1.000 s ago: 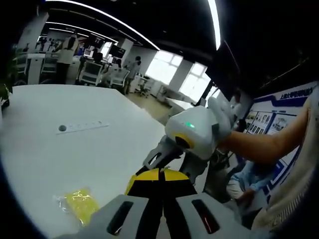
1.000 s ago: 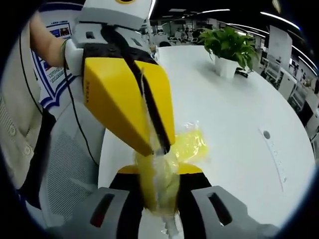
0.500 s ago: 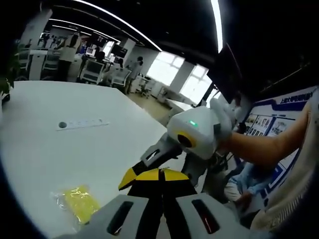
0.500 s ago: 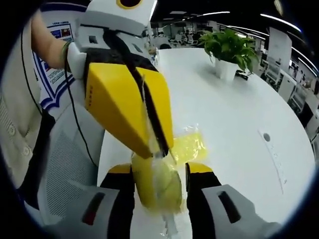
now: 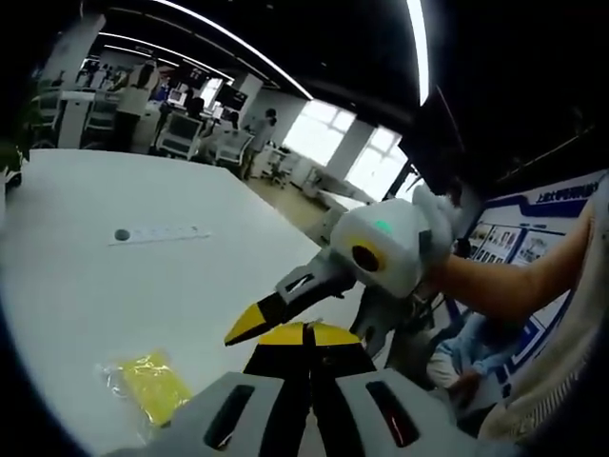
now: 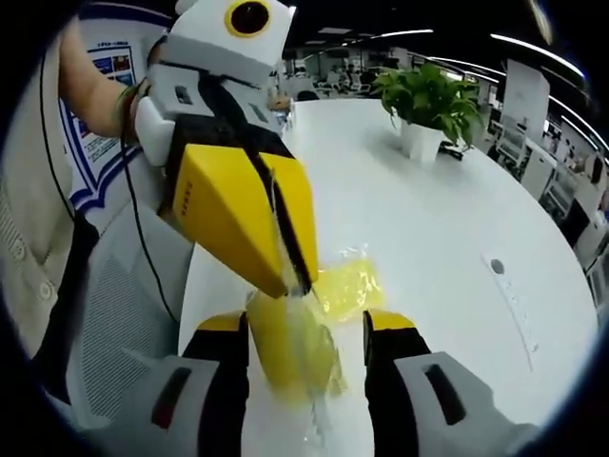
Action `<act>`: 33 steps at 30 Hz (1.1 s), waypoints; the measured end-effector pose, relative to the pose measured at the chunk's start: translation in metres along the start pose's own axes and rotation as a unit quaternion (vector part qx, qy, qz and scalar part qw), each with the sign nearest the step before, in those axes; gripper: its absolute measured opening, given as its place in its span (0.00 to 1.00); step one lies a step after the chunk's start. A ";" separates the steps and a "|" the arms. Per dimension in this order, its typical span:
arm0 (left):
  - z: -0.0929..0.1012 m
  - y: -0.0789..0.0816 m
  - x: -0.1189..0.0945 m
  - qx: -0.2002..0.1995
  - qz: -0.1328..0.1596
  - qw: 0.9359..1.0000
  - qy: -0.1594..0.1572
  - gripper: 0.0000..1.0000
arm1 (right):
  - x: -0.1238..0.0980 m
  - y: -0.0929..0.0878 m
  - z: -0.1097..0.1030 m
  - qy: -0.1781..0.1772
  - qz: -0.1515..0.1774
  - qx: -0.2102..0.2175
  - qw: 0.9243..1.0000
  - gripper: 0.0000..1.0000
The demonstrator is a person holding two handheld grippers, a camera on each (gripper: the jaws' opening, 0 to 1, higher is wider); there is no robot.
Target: Compare the silicone blocks by pressing each to a similar depth, holding the contact briefly, and releasing to observe deformation and rebound differences across the visible hardness samples.
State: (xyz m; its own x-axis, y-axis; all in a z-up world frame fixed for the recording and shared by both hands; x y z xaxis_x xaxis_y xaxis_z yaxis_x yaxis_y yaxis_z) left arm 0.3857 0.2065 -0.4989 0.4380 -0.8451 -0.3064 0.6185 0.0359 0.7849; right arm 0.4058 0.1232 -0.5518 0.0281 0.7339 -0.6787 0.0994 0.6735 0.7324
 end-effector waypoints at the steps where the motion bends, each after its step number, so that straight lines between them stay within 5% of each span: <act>1: 0.000 0.000 0.000 0.000 0.000 1.000 0.000 0.00 | -0.001 0.000 0.000 -0.001 0.001 0.001 1.000 0.45; 18: -0.007 -0.006 0.003 -0.013 -0.005 1.000 0.005 0.00 | -0.019 -0.005 -0.005 -0.048 0.035 0.033 0.998 0.56; 33: -0.011 -0.012 0.011 -0.024 -0.007 1.000 0.011 0.00 | -0.048 -0.025 -0.012 -0.120 0.092 0.092 0.984 0.62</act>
State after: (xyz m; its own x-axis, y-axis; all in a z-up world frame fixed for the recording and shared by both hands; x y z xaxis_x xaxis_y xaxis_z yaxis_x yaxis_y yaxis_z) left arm 0.3904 0.2026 -0.5179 0.4422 -0.8341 -0.3298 0.6550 0.0491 0.7540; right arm 0.3895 0.0727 -0.5369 0.2936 0.7854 -0.5449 0.2484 0.4878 0.8369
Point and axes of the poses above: the point that each gripper's makers call its tool centre point, and the gripper's own axes: x roughly forward along the fingers, z roughly to its right, y roughly out of its top, the point moved 7 cm from there along -x, roughly backward along the fingers, and after that the axes turned 1 degree about -x, right-handed, at the moved point
